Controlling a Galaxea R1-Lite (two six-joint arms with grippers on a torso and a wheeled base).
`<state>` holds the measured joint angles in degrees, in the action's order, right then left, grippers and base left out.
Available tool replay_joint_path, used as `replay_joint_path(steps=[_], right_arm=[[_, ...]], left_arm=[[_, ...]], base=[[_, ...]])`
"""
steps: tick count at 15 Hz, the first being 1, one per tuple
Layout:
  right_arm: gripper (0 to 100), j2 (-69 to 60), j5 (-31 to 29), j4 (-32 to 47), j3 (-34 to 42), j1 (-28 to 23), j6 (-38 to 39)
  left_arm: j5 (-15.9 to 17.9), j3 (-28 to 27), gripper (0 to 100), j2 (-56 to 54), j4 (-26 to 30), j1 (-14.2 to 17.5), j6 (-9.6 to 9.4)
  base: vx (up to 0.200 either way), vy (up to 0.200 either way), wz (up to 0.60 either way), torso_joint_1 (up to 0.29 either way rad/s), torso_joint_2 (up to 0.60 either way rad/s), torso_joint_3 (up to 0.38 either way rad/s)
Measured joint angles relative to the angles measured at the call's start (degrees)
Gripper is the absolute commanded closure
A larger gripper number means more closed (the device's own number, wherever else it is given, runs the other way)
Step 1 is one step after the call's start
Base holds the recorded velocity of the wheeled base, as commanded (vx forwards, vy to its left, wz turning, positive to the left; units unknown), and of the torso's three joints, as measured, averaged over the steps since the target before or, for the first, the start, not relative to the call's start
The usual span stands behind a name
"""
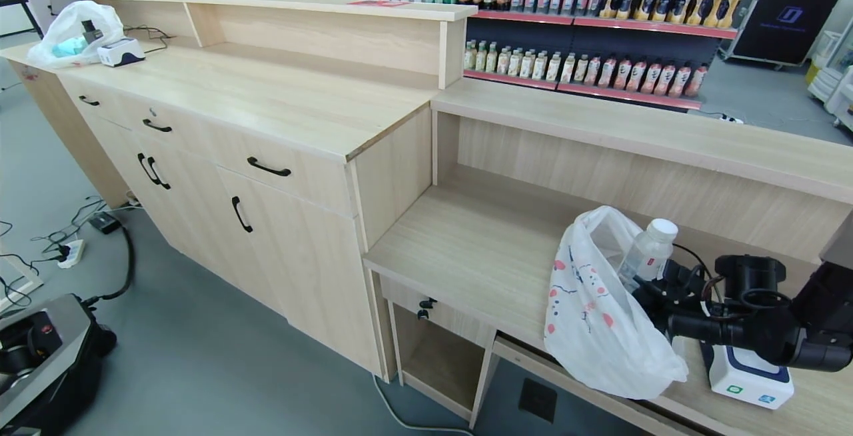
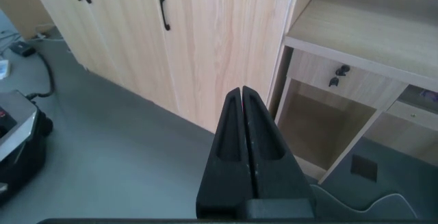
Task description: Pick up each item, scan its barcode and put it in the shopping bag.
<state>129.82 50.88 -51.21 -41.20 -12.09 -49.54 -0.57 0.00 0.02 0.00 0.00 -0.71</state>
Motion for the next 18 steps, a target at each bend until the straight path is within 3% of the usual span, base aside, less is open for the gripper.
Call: replay_joint_path(steps=[5,6,12,18], right_arm=[[100,1.9,-0.2,-0.3,-0.3,-0.5,0.1],[0,2.2,-0.2,-0.4,-0.4,-0.7,0.2],[0,1.2,-0.2,-0.2,-0.7,-1.1,1.8],[0,-11.7,0.0,0.1,2.6,-3.5,7.9]], left_arm=[[0.0,0.0,100,0.0,0.0,0.0,0.0],[0.0,0.0,100,0.0,0.0,0.0,0.0],[0.0,0.0,100,0.0,0.0,0.0,0.0],[0.0,0.0,100,0.0,0.0,0.0,0.02]], base=[[0.0,0.0,0.0,0.0,0.0,0.0],[0.0,0.0,0.0,0.0,0.0,0.0],[0.0,0.0,0.0,0.0,0.0,0.0],[0.0,0.0,0.0,0.0,0.0,0.0]])
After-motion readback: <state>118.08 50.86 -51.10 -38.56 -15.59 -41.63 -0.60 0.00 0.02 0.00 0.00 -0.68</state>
